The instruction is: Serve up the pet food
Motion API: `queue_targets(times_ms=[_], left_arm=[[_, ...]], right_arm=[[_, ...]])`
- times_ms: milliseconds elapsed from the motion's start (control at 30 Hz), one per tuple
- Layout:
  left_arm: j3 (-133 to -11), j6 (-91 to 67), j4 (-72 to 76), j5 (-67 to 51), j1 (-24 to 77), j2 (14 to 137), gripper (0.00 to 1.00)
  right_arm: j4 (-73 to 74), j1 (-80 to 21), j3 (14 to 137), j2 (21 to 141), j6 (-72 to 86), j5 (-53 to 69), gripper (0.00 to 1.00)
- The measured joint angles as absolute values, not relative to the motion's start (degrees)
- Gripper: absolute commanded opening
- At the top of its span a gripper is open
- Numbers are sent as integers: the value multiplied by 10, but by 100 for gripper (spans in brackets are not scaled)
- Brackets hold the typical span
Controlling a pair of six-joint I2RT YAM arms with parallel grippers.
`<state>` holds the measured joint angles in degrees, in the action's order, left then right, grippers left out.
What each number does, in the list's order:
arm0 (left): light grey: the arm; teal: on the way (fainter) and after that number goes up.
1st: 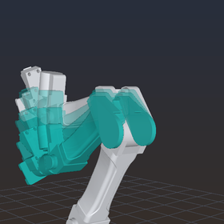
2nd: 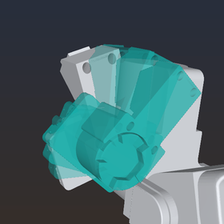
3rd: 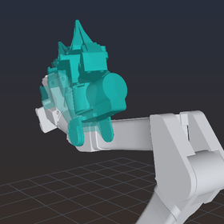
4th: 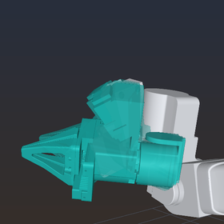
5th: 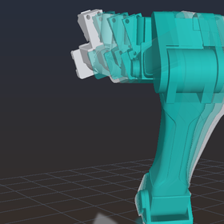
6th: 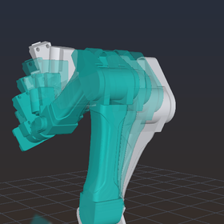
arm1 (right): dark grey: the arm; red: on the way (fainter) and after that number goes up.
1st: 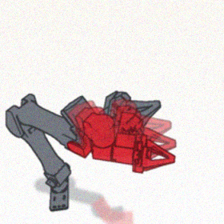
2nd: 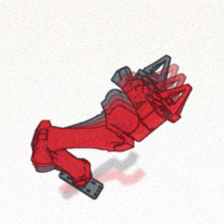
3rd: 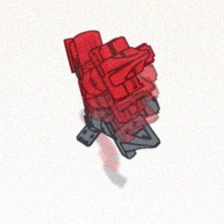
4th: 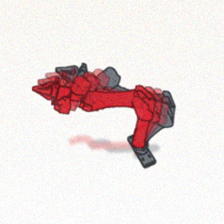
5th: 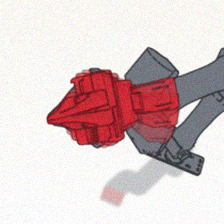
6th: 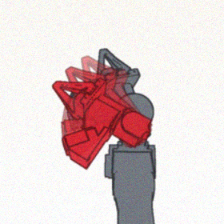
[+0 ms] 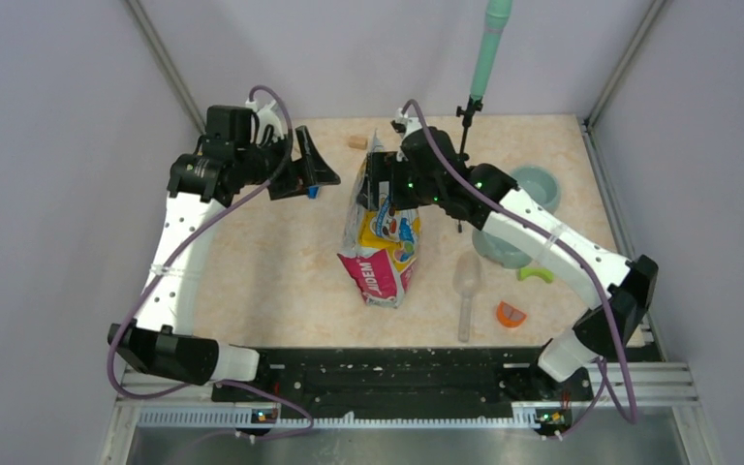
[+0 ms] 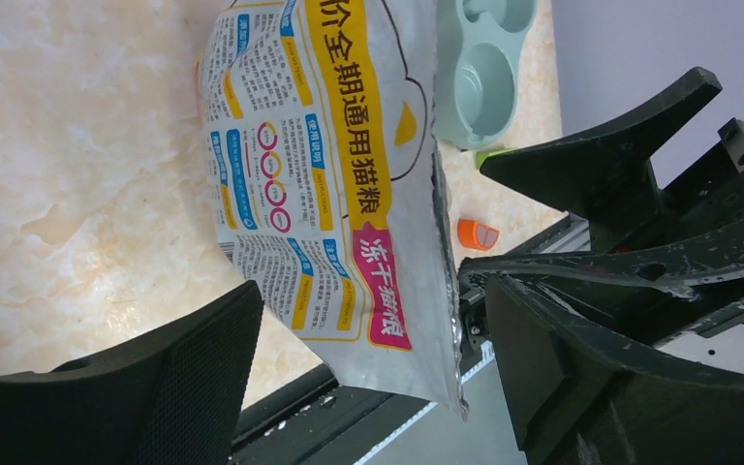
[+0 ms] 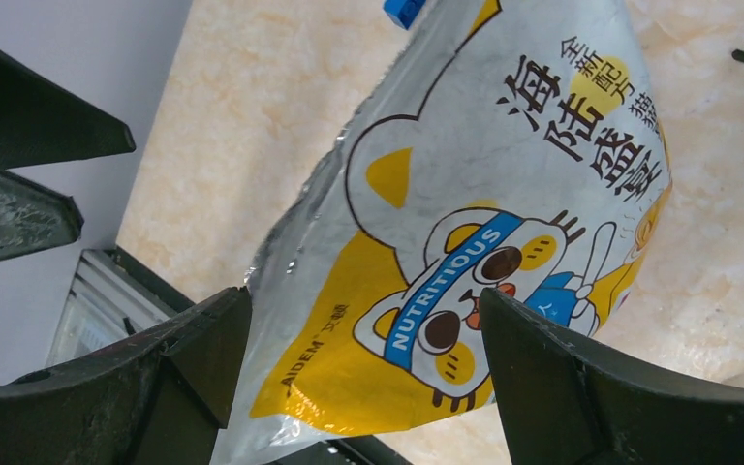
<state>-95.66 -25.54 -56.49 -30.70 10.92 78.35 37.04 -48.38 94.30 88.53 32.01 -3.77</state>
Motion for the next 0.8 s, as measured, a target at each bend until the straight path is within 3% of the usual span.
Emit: queue_targets(times_ms=[267, 467, 800], left_arm=[[-918, -262, -549, -309, 109, 784, 88], [-913, -265, -535, -323, 109, 784, 83], [-887, -275, -527, -319, 109, 794, 82]], right_arm=[[394, -483, 943, 912, 320, -39, 82], [399, -483, 943, 912, 323, -47, 84], [389, -486, 965, 899, 322, -47, 86]])
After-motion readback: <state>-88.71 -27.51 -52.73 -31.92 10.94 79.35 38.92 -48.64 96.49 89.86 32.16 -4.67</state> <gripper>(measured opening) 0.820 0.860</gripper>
